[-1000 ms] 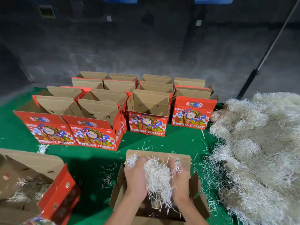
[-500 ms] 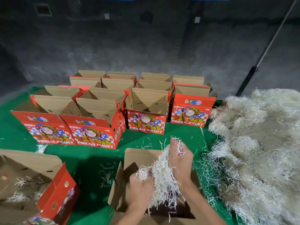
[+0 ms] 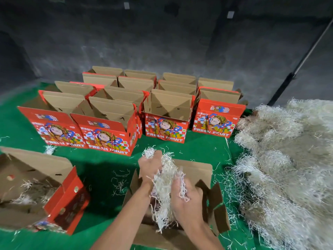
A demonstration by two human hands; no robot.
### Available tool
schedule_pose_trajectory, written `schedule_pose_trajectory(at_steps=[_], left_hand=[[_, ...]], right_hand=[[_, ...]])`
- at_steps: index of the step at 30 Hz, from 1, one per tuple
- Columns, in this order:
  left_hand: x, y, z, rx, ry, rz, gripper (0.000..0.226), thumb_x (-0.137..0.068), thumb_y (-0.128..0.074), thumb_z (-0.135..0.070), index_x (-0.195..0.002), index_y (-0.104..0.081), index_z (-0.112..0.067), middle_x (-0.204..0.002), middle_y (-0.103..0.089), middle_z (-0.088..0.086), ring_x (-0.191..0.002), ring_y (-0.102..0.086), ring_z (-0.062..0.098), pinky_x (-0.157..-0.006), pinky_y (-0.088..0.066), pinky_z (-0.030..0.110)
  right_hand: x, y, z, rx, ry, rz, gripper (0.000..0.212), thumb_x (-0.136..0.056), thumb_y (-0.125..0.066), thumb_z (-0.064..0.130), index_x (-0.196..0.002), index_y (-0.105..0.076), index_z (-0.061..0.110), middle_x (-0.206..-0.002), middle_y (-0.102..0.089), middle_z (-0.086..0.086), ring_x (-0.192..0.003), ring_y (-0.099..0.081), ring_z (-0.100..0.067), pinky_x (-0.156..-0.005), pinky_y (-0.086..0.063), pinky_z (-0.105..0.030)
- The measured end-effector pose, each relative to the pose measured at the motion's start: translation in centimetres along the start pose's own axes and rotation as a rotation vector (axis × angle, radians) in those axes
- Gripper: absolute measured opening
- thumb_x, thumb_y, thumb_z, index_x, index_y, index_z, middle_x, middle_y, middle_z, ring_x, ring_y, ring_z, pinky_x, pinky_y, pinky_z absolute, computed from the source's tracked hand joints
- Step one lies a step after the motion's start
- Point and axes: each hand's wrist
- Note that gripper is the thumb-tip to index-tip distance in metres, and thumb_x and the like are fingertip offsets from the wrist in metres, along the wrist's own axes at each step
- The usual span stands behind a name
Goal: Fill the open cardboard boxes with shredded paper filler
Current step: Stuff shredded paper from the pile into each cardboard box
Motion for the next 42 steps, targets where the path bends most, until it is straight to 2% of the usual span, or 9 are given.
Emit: schedule_pose_trajectory(at_steps=[3,8,15,18,22,27,33,37,42], left_hand=[[2.0,0.8,3.6,-0.121,0.033,0.081,0.034,-0.094,-0.06,-0.003,-0.126,-0.051,0.007,-0.105,-0.064,0.013,-0.097,-0.066,0.021,-0.093,-0.055,0.043],[6.1,-0.3,7.0,-0.096,-0.058,-0.006,0.022,-0.092,-0.058,-0.005,-0.076,-0.044,-0.01,-0.046,-0.039,-0.008,-0.033,-0.034,0.001,-0.033,-0.028,0.018],[3.2,-0.4,0.4,0.203,-0.022,-0.176,0.049,-0.082,-0.071,-0.035,-0.11,-0.044,-0.005,-0.079,-0.043,-0.003,-0.065,-0.042,0.012,-0.066,-0.038,0.033],[0.8,0.0,-2.1,0.263,-0.006,-0.161,0.058,-0.086,-0.067,-0.031,-0.129,-0.043,-0.001,-0.071,-0.039,-0.001,-0.057,-0.037,0.012,-0.053,-0.034,0.029],[1.3,1.3,-2.2,0.176,0.026,0.014,0.042,-0.06,-0.078,-0.041,-0.078,-0.051,-0.014,-0.04,-0.045,-0.011,-0.044,-0.041,0.009,-0.05,-0.039,0.023],[4.3,1.7,0.1,0.435,0.245,0.389,0.072,-0.07,-0.068,-0.075,-0.117,-0.074,-0.021,-0.121,-0.07,0.009,-0.104,-0.07,0.032,-0.086,-0.056,0.048],[7.5,1.1,3.0,0.814,0.592,0.466,0.091,-0.066,-0.071,-0.078,-0.129,-0.062,-0.013,-0.121,-0.068,0.021,-0.107,-0.066,0.045,-0.088,-0.053,0.059],[7.8,0.2,2.4,0.904,0.416,0.325,0.074,-0.076,-0.058,-0.079,-0.123,-0.069,-0.024,-0.12,-0.07,0.016,-0.104,-0.068,0.043,-0.089,-0.052,0.061],[7.7,-0.5,1.5,0.387,0.085,0.004,0.081,-0.079,-0.057,-0.078,-0.146,-0.044,-0.036,-0.151,-0.044,-0.01,-0.133,-0.044,0.013,-0.113,-0.033,0.046]], right_hand=[[-4.3,0.4,0.8,-0.067,-0.059,-0.05,0.031,-0.102,-0.047,0.036,-0.073,-0.047,0.024,-0.05,-0.039,0.001,-0.04,-0.036,-0.014,-0.041,-0.027,-0.027],[-9.0,0.8,-0.7,0.243,-0.093,-0.114,0.027,-0.103,-0.049,0.032,-0.078,-0.038,0.034,-0.046,-0.037,0.01,-0.046,-0.048,-0.003,-0.039,-0.027,-0.017],[-3.2,-0.8,-4.7,0.165,-0.356,0.097,0.021,-0.094,-0.063,0.026,-0.077,-0.065,0.015,-0.059,-0.052,-0.006,-0.057,-0.043,-0.017,-0.057,-0.043,-0.035],[-0.8,-1.4,-2.2,0.169,-0.163,0.078,0.032,-0.1,-0.051,0.025,-0.084,-0.069,0.004,-0.057,-0.062,-0.002,-0.048,-0.055,-0.012,-0.047,-0.051,-0.027],[-1.5,0.0,2.1,0.013,0.053,-0.059,0.03,-0.099,-0.05,0.031,-0.071,-0.058,0.022,-0.048,-0.041,0.013,-0.046,-0.044,0.001,-0.044,-0.033,-0.024],[-4.8,2.9,2.3,-0.441,-0.272,-0.31,0.034,-0.103,-0.045,0.044,-0.082,-0.058,0.021,-0.059,-0.058,0.004,-0.046,-0.05,-0.014,-0.041,-0.036,-0.029],[-2.9,1.6,1.1,-0.476,-0.345,-0.441,0.022,-0.107,-0.04,0.038,-0.096,-0.045,0.02,-0.076,-0.031,0.005,-0.067,-0.025,0.0,-0.06,-0.027,-0.018],[-1.0,1.1,0.7,-0.315,-0.252,-0.382,0.018,-0.105,-0.042,0.005,-0.103,-0.042,0.023,-0.083,-0.041,0.006,-0.073,-0.039,-0.01,-0.066,-0.037,-0.021],[0.4,0.4,-0.4,-0.015,-0.325,-0.03,0.016,-0.101,-0.051,0.026,-0.116,-0.052,0.031,-0.091,-0.064,0.014,-0.083,-0.061,0.004,-0.07,-0.043,-0.009]])
Point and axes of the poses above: each hand's wrist, its own x-axis away from the middle knuckle, its own y-axis out of the back of the hand, z = x × y
